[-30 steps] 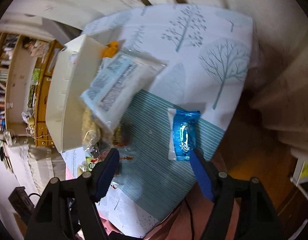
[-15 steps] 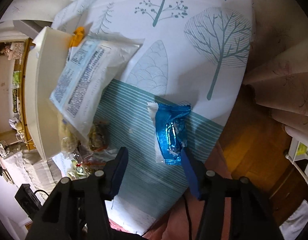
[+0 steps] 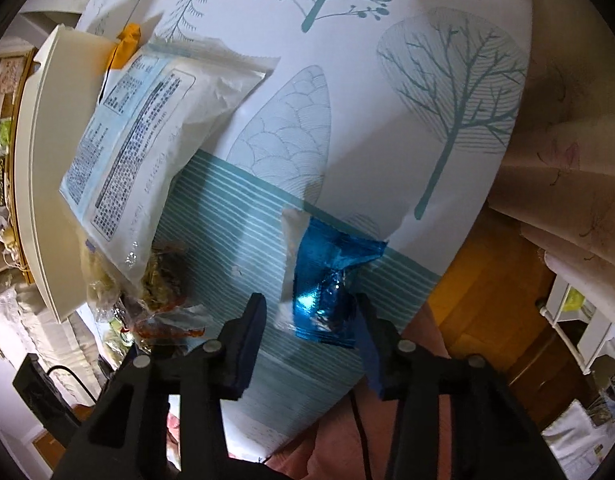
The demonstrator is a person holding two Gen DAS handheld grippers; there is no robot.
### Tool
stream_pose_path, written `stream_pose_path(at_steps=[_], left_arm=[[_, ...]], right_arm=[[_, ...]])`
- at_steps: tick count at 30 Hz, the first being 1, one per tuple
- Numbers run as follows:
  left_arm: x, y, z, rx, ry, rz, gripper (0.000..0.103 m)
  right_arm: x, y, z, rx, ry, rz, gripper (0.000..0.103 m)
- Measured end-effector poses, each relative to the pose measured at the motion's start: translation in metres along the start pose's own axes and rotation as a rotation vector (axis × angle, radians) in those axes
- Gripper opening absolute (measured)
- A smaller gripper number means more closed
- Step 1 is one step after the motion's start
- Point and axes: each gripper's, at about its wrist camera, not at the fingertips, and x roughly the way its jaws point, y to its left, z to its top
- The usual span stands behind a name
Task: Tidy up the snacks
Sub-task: 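Grasp blue candy with right tool while left tool grasps a red-wrapped snack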
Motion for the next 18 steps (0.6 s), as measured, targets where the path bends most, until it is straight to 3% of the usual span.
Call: stream_pose_path(at_steps=[2,12,18], left_arm=[[0.002,-0.002,0.002,-0.006,0.004,-0.013,0.041],[0.004,-0.005,0.007,-0.020,0.007,-0.030,0.038],[-0.007,0.015,-0.011,-0.035,0.025,-0.052,0.037]], right_arm=[[0.003,0.000,0.001,-0.004,0.012,-0.010,0.036],[0.009,-0.007,-0.002,-0.020,0.020,-0.011,0.029],[0.006,-0.005,-0.006,-0.020,-0.002,0.006,0.025]])
